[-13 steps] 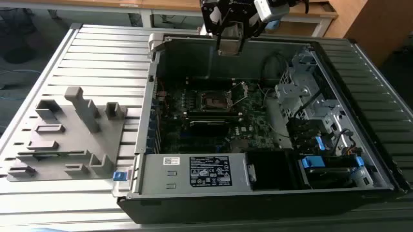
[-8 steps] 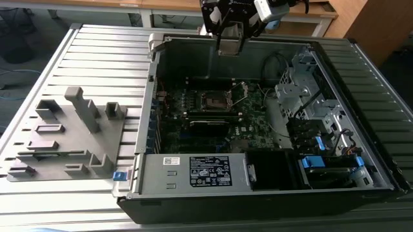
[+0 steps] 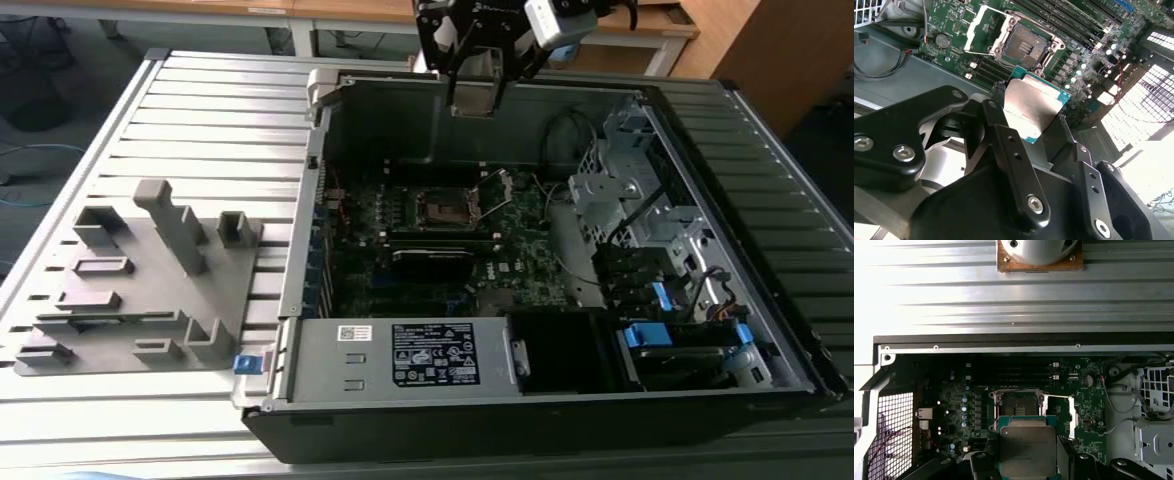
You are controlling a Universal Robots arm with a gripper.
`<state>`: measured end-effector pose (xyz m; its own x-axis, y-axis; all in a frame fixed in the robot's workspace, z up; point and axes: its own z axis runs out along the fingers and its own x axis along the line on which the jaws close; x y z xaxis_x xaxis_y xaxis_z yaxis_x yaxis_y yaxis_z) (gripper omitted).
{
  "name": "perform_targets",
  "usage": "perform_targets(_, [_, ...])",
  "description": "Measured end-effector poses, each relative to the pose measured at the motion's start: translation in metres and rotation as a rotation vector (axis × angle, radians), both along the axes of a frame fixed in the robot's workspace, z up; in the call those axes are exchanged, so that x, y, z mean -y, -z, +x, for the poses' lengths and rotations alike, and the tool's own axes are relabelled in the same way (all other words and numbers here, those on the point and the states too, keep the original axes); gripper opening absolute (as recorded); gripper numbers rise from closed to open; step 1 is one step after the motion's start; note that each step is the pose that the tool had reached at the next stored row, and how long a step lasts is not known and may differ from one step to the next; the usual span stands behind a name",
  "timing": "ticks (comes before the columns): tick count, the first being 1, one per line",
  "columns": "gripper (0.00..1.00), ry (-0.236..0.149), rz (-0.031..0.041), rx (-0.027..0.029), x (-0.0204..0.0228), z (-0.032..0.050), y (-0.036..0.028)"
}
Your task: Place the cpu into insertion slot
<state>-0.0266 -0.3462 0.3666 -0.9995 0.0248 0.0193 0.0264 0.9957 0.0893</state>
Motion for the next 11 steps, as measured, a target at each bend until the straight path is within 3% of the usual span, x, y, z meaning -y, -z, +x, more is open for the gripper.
perform_targets(11, [0.54, 0.0, 0.0, 0.0, 0.0, 0.0, 0.001])
